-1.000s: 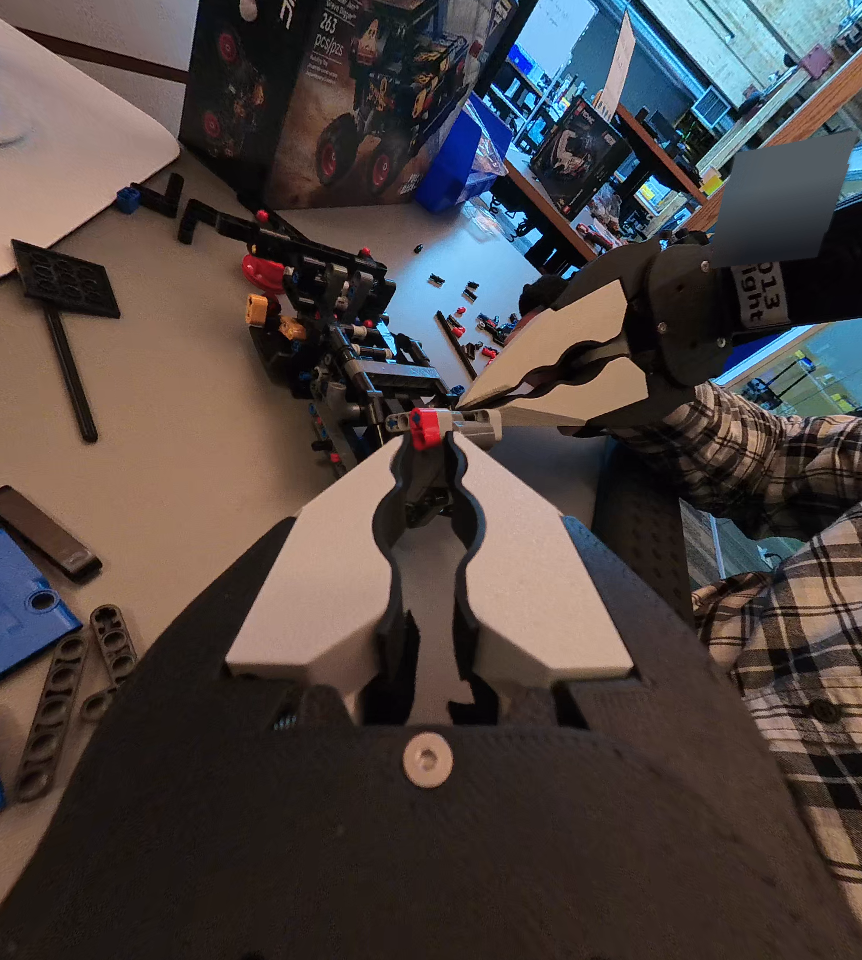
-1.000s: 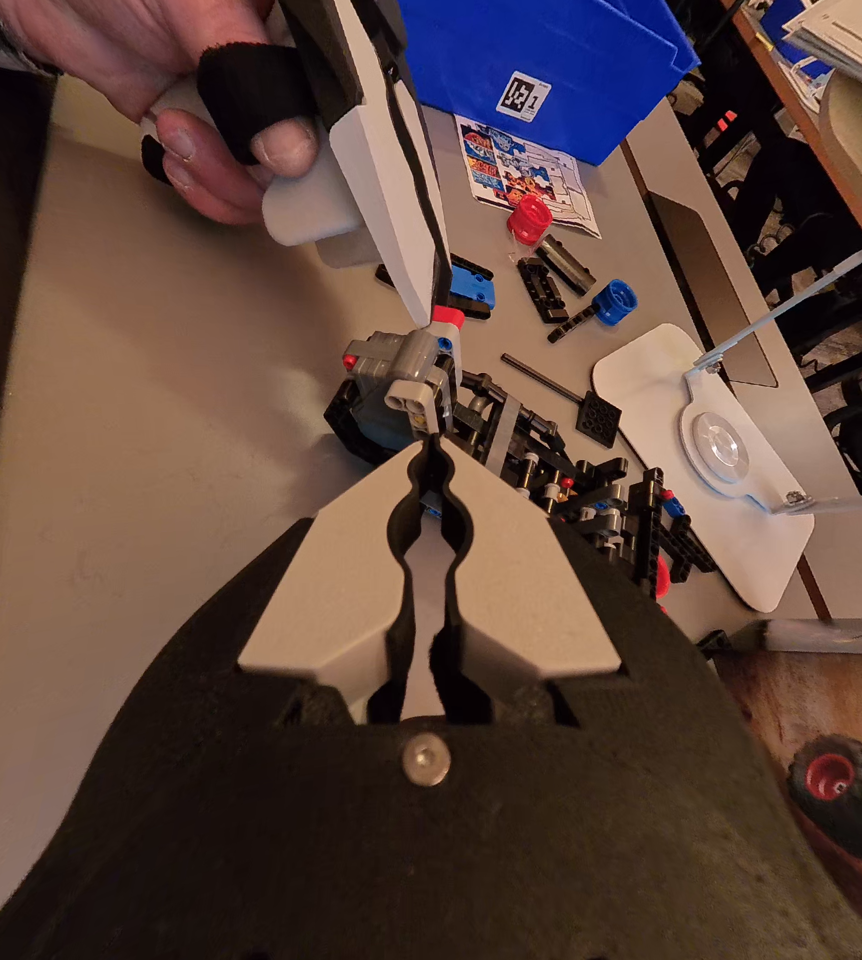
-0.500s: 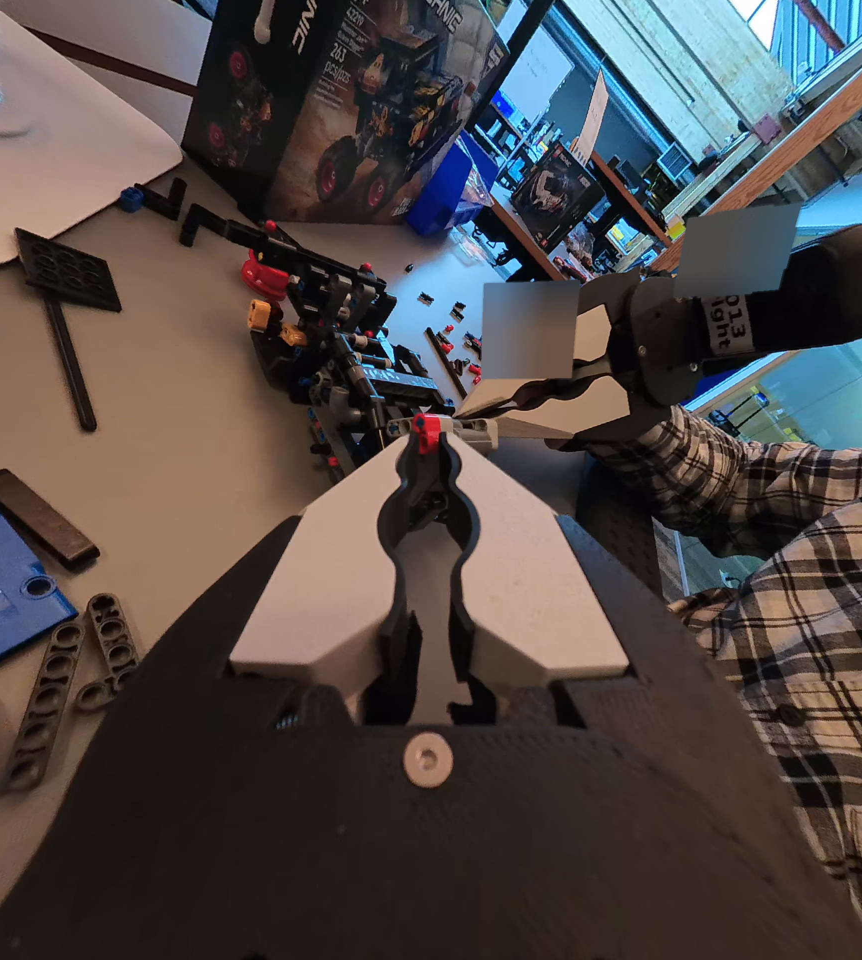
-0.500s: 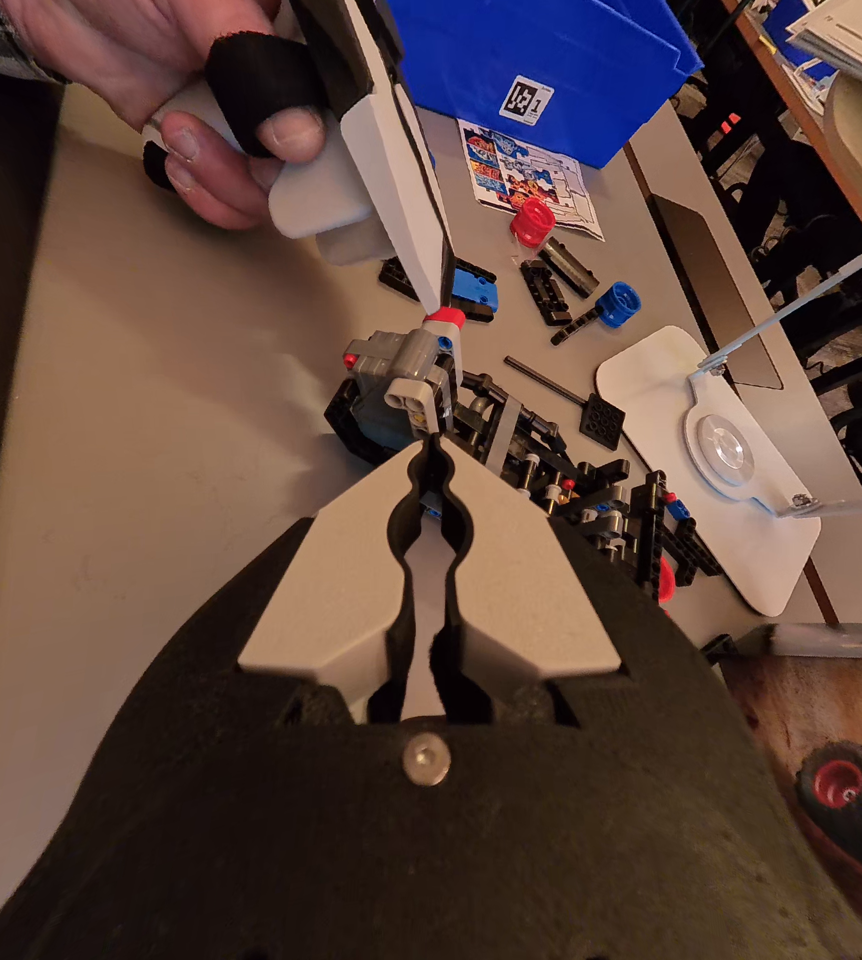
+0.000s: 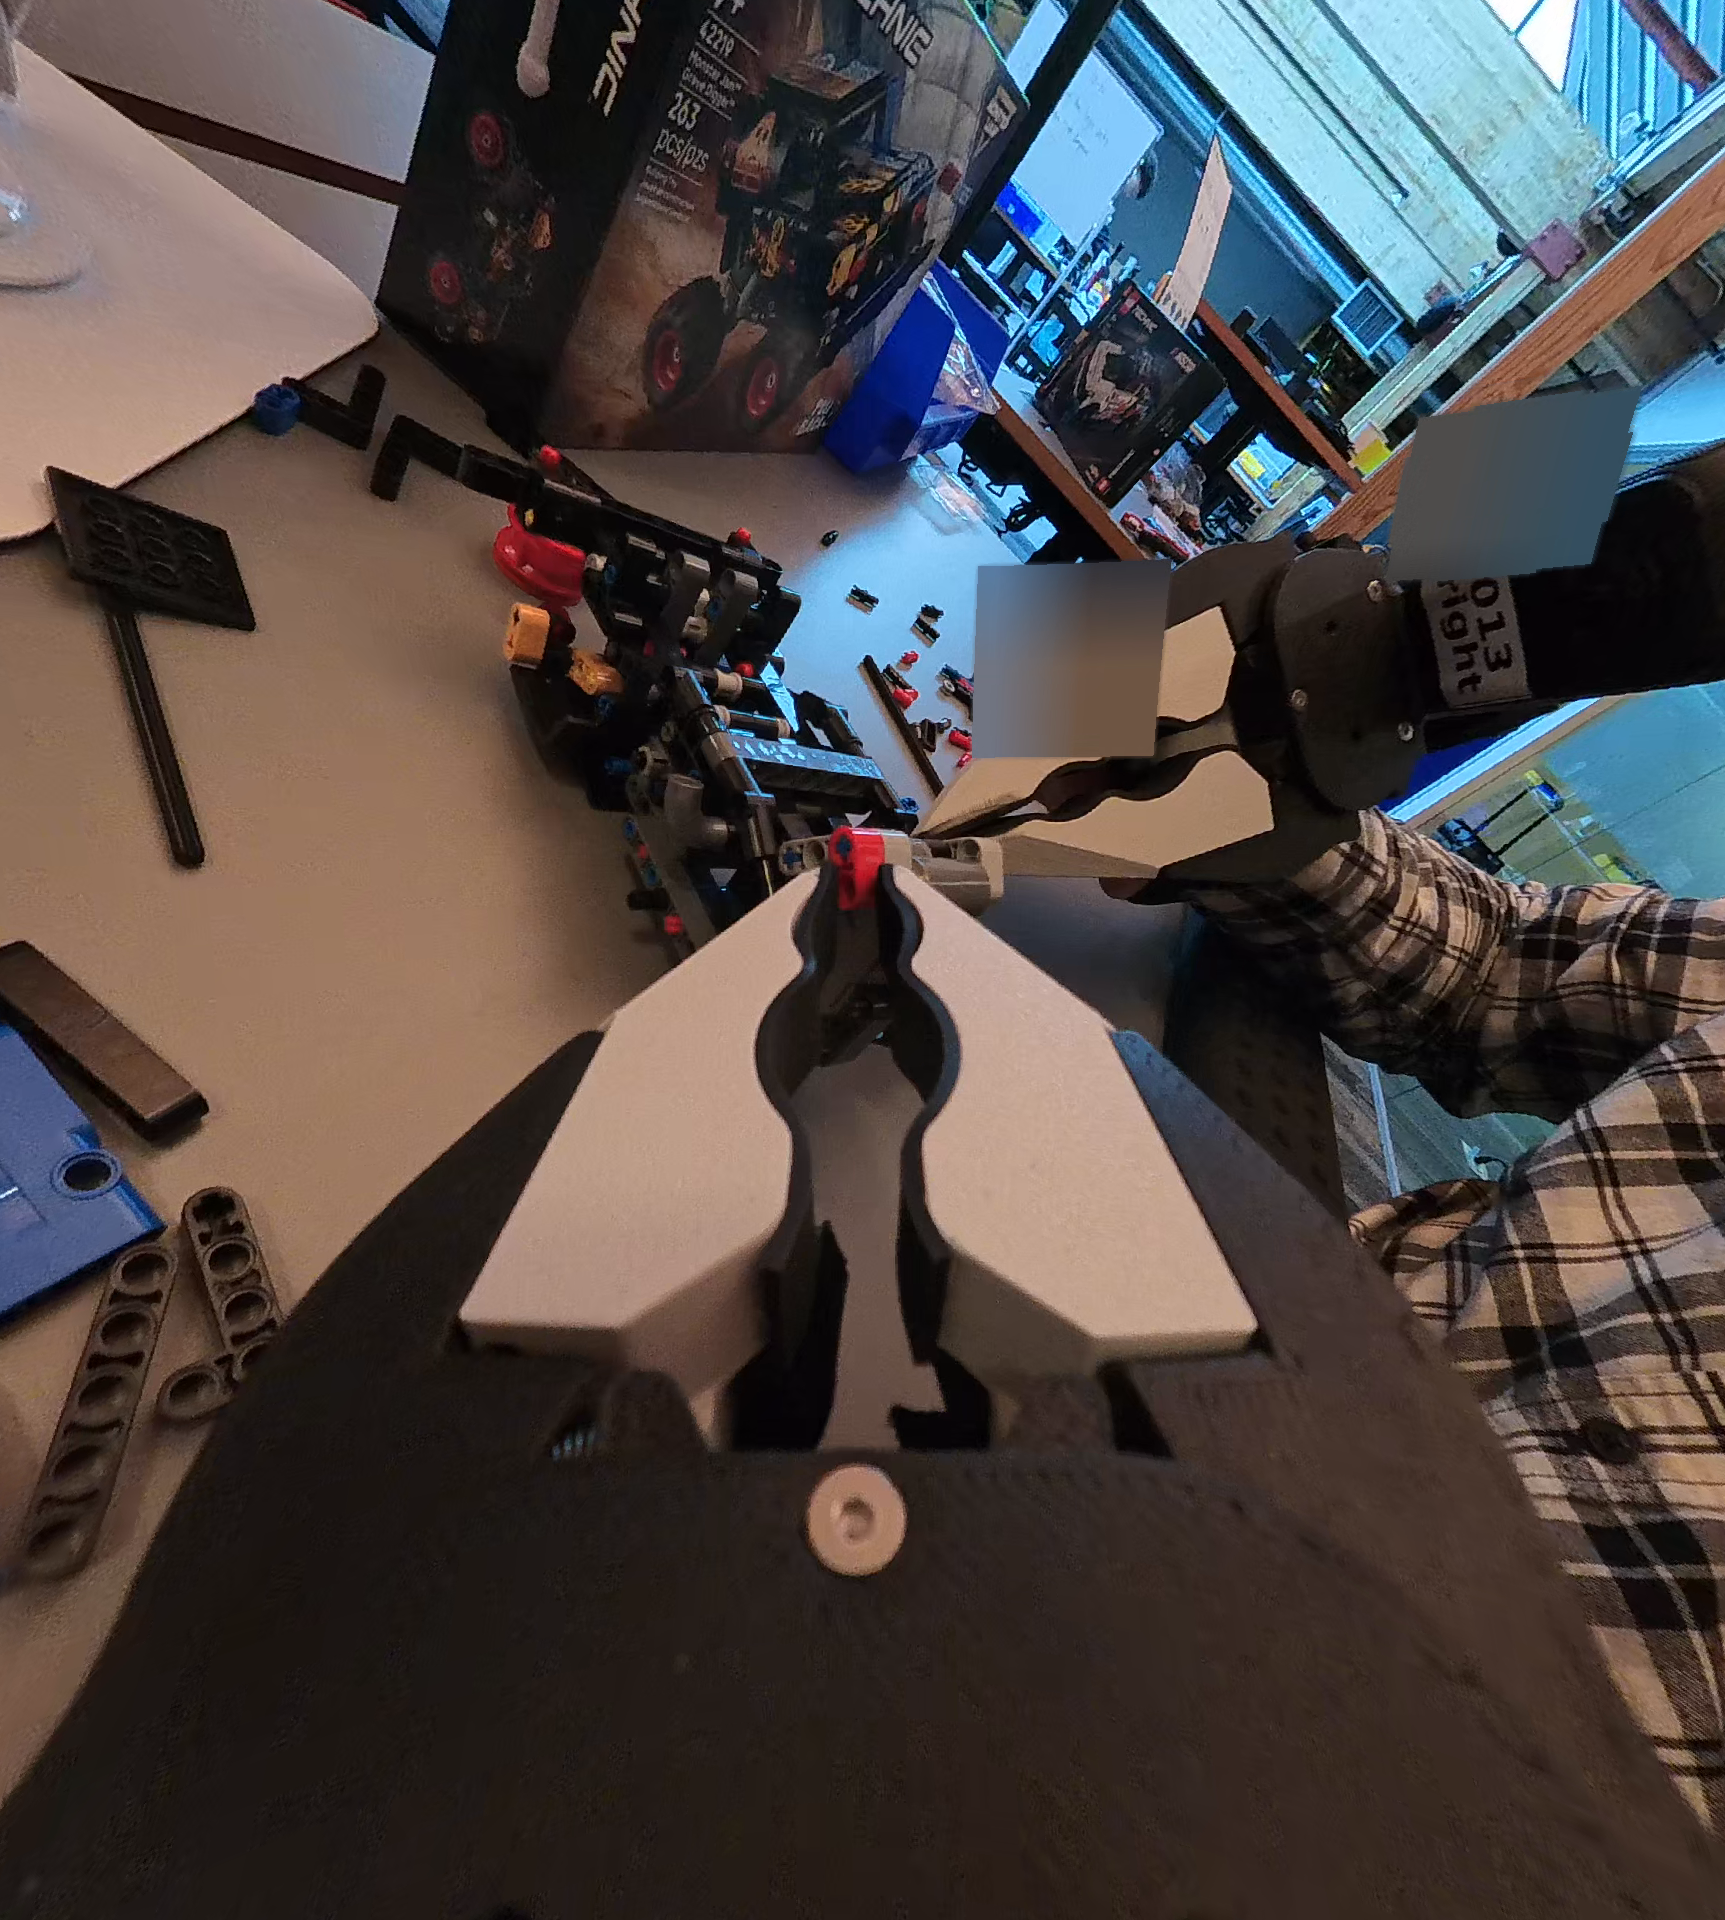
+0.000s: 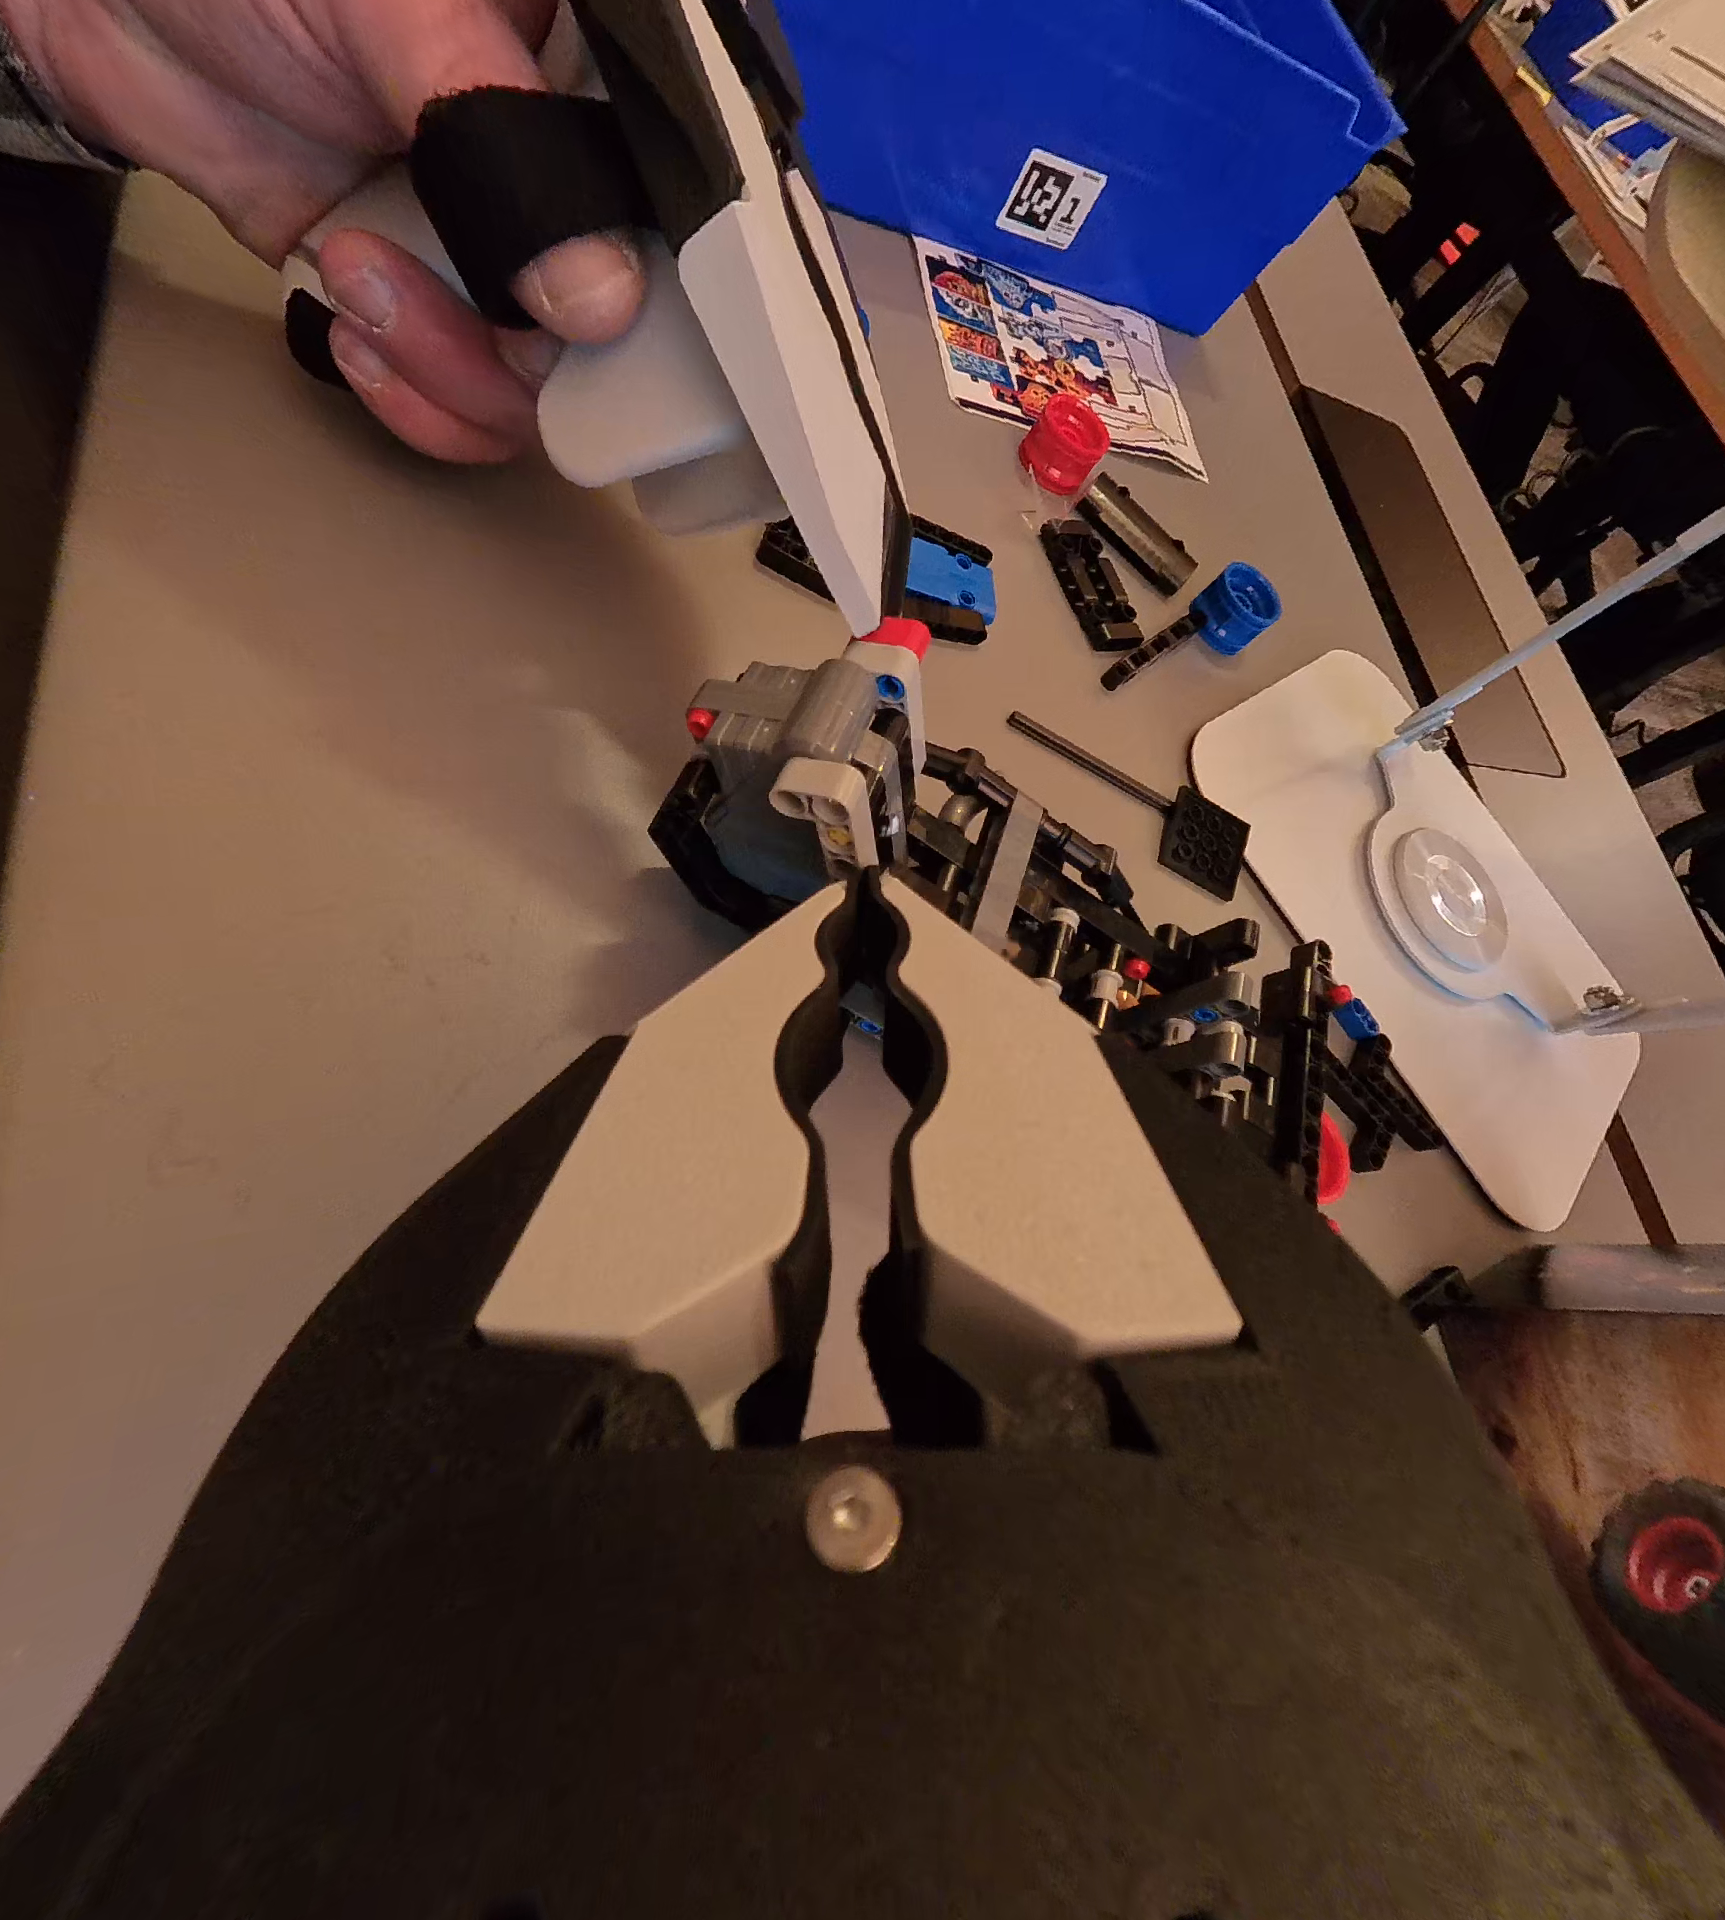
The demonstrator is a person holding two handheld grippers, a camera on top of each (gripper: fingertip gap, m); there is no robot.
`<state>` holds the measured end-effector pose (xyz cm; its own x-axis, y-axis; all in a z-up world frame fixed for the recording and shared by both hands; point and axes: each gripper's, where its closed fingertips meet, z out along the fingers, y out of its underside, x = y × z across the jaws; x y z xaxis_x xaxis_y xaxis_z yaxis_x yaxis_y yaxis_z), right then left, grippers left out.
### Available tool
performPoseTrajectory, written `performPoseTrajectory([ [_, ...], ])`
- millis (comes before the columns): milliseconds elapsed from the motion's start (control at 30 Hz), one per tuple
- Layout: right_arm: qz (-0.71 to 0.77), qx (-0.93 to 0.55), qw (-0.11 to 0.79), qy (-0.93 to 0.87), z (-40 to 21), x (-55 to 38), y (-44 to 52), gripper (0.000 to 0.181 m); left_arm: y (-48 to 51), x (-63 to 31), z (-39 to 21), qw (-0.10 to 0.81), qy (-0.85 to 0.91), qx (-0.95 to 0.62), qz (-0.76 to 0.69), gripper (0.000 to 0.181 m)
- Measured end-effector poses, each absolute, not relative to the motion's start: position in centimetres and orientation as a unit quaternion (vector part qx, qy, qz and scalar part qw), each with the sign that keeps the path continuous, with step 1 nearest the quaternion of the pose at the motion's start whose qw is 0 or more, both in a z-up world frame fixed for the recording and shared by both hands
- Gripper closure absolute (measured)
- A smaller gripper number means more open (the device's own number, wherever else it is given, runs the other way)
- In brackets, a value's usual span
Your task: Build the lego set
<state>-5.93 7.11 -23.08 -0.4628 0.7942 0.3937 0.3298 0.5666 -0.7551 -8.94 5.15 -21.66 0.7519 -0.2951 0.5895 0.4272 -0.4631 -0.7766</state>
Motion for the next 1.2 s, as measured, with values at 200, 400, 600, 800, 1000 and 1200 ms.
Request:
performPoseTrajectory([
  [200,0.304,-0.351,0.384,-0.798,-23.0,-6.0,7.0,0.181,4.9,-9.2,-21.0,0.528,-0.041,-0.775,-0.343,0.167],
  [400,0.307,-0.356,0.388,-0.793,-23.1,-6.3,6.9,0.181,3.9,-8.6,-21.8,0.520,0.002,-0.810,-0.272,0.145],
  [600,0.305,-0.363,0.393,-0.788,-23.2,-7.1,6.7,0.181,4.4,-7.4,-24.0,0.490,0.064,-0.850,-0.181,0.136],
  [800,0.305,-0.365,0.400,-0.784,-23.1,-8.4,6.6,0.181,4.5,-8.8,-24.5,0.489,0.066,-0.861,-0.120,0.143],
  [1000,0.310,-0.370,0.400,-0.779,-22.9,-8.8,6.7,0.177,4.5,-10.3,-24.5,0.492,0.060,-0.864,-0.086,0.143],
  [1200,0.328,-0.377,0.405,-0.766,-21.6,-8.1,7.7,0.176,4.4,-11.1,-24.5,0.489,0.065,-0.865,-0.090,0.143],
])
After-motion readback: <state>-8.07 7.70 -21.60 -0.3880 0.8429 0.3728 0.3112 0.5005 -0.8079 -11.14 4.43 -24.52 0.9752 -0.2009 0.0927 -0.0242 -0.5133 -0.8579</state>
